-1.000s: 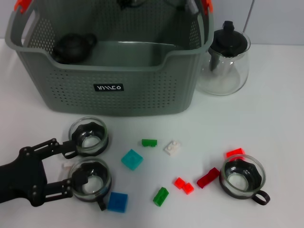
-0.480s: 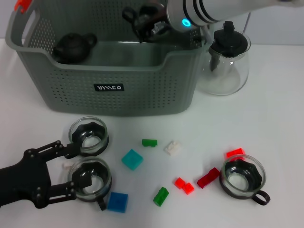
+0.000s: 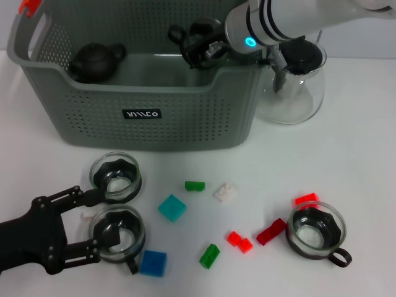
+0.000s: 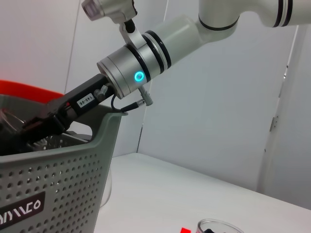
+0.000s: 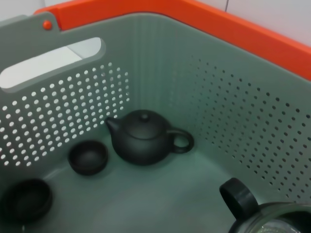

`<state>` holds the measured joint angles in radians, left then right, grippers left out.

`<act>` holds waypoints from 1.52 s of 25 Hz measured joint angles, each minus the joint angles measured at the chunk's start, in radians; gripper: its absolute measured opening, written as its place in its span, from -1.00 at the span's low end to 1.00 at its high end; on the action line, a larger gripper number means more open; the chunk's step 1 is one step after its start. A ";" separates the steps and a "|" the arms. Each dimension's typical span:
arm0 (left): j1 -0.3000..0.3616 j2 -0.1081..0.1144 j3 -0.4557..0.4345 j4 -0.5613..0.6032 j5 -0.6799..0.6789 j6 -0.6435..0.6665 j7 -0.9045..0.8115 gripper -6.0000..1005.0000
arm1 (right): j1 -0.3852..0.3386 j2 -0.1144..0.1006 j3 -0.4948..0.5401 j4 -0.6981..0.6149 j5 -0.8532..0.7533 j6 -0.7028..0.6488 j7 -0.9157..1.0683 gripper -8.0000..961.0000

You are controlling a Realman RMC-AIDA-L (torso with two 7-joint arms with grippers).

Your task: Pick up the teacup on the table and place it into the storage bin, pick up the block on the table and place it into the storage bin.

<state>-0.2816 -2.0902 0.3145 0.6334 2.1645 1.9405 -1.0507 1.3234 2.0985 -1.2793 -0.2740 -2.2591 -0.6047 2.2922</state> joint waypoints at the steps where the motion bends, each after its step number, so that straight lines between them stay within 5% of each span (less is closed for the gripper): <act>1: 0.000 0.000 0.000 0.000 0.000 0.000 0.000 0.64 | 0.000 0.000 0.000 -0.001 0.000 -0.003 0.001 -0.85; 10: 0.001 0.001 -0.002 0.000 0.000 0.000 0.001 0.64 | -0.004 -0.006 0.000 -0.015 -0.036 -0.020 0.075 -0.84; 15: 0.001 0.001 -0.001 -0.001 0.000 0.002 0.002 0.64 | -0.006 -0.007 0.003 -0.034 -0.040 -0.028 0.079 -0.64; 21: 0.002 0.001 -0.005 -0.001 0.000 0.010 0.005 0.64 | -0.092 -0.025 0.030 -0.306 -0.035 -0.155 0.134 -0.40; 26: 0.002 0.001 -0.006 0.000 0.000 0.011 0.004 0.64 | -0.248 -0.033 0.140 -0.714 0.089 -0.375 0.118 0.10; 33: 0.002 0.000 -0.006 -0.001 0.000 0.003 0.006 0.64 | -0.606 -0.025 0.169 -1.028 0.497 -0.625 -0.172 0.31; 38: 0.000 0.000 -0.006 -0.001 0.000 -0.005 0.006 0.64 | -0.839 -0.037 0.227 -1.224 0.577 -0.996 -0.273 0.29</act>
<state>-0.2814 -2.0898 0.3084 0.6319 2.1644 1.9357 -1.0448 0.4845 2.0613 -1.0521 -1.4979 -1.6820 -1.6002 2.0192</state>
